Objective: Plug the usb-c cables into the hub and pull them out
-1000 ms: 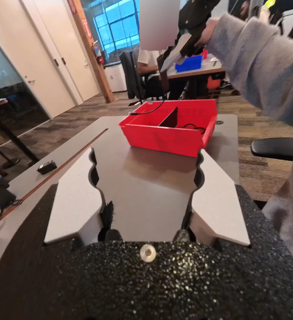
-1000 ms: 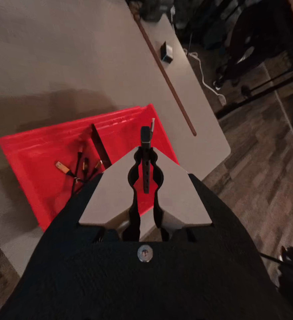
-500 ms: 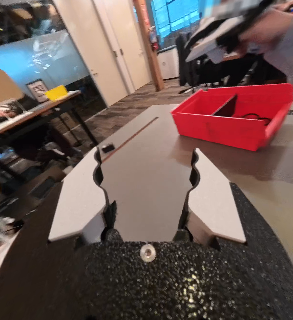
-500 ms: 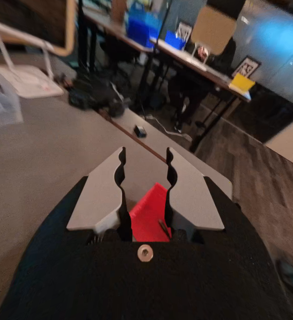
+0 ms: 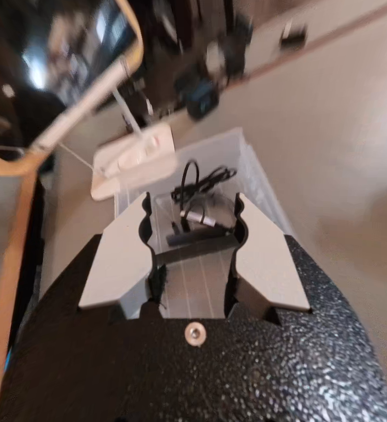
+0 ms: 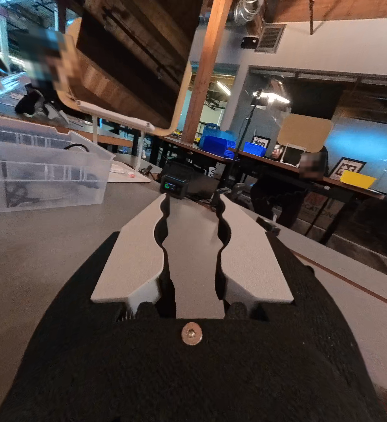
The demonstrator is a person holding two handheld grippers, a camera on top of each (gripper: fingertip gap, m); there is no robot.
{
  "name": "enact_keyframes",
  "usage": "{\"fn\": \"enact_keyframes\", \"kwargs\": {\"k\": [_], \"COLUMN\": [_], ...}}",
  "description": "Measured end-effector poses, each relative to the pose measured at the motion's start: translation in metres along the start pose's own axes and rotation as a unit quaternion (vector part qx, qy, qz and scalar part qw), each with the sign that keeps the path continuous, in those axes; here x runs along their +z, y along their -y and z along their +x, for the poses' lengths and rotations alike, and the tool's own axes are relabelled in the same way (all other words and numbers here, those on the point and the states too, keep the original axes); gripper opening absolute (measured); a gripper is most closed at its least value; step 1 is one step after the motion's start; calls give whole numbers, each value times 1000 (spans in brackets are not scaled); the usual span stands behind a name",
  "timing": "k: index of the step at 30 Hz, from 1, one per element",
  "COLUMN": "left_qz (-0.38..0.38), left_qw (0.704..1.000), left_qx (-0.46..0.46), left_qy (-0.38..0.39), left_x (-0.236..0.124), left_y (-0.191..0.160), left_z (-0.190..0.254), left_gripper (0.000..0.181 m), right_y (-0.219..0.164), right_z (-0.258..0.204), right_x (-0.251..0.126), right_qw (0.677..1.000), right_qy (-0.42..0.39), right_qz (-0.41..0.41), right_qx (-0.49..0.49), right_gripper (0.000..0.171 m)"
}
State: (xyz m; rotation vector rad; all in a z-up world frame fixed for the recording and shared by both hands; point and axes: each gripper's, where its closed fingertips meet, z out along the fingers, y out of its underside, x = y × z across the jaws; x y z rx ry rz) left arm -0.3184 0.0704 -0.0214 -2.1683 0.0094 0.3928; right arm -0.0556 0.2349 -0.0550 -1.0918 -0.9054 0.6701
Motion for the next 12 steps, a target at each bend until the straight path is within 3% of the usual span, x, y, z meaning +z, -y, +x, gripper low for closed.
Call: {"fn": "enact_keyframes", "kwargs": {"k": [2,5,8,12], "left_qz": [-106,-177,-288,-343], "left_qw": [994,984,956,937], "left_qx": [-27,-1,4,-11], "left_qy": [-24,-39,-55,-67], "left_x": [35,79,102,122], "left_y": [-23,-38,-68,-84], "left_z": [-10,-19,-21,-25], "left_gripper": [82,83,86,77], "right_y": [-3,-12,-6,-11], "right_z": [-9,-18,-26,-32], "right_x": [0,-1,-5,-3], "right_qw": [1000,998,997,996], "right_qy": [16,35,55,72], "right_qz": [1,-6,15,9], "right_qx": [-19,-54,-54,-53], "right_gripper": [38,35,34,32]}}
